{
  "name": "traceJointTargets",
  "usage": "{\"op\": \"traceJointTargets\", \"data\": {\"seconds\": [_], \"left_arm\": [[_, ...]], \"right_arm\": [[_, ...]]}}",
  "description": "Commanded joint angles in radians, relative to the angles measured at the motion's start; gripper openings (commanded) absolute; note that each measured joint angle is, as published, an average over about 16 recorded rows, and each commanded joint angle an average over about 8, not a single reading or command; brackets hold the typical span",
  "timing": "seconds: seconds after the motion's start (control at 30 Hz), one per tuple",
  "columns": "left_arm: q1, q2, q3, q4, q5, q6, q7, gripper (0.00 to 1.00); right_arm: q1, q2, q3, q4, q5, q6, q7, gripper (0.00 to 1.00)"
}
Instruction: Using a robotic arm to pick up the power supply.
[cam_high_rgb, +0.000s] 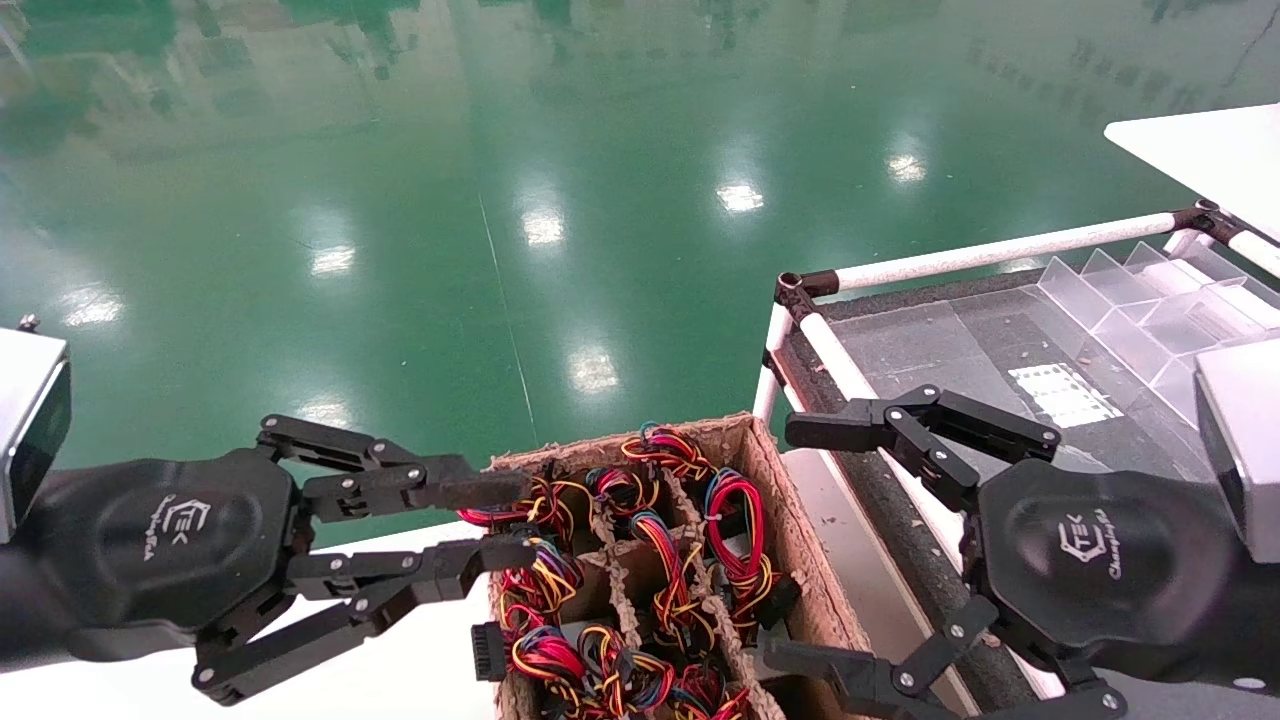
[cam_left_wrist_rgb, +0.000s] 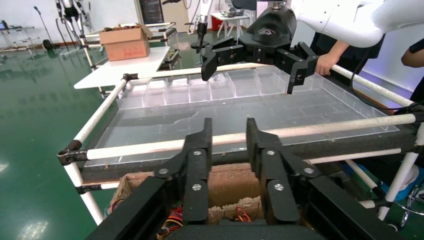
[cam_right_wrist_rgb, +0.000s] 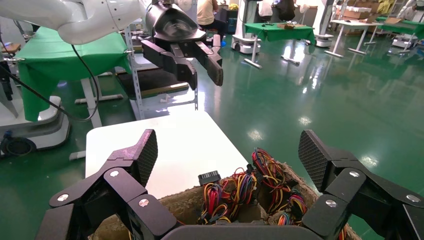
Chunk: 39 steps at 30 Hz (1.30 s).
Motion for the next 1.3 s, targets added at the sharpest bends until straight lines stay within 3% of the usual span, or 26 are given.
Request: {"op": "traceJointTargets", "data": {"seconds": [0.03,0.37,0.4,0.43,0.63,0.7,1.07,1.3], "left_arm": [[0.0,0.0,0.0,0.0,0.0,0.0,0.0,0.0],[0.0,0.0,0.0,0.0,0.0,0.0,0.0,0.0],[0.0,0.0,0.0,0.0,0.0,0.0,0.0,0.03],[0.0,0.0,0.0,0.0,0.0,0.0,0.0,0.12],[0.0,0.0,0.0,0.0,0.0,0.0,0.0,0.87],[0.0,0.0,0.0,0.0,0.0,0.0,0.0,1.0],[0.0,0.0,0.0,0.0,0.0,0.0,0.0,1.0],[0.0,0.0,0.001,0.001,0.0,0.0,0.0,1.0]], "right_arm": [[0.0,0.0,0.0,0.0,0.0,0.0,0.0,1.0],[0.0,0.0,0.0,0.0,0.0,0.0,0.0,1.0],[0.0,0.0,0.0,0.0,0.0,0.0,0.0,1.0],[0.0,0.0,0.0,0.0,0.0,0.0,0.0,1.0],[0.0,0.0,0.0,0.0,0.0,0.0,0.0,1.0],[0.0,0.0,0.0,0.0,0.0,0.0,0.0,1.0],[0.0,0.001,-0.001,-0.005,-0.004,0.005,0.002,1.0],[0.025,0.0,-0.022,-0.058,-0.062,0.043,0.031,1.0]]}}
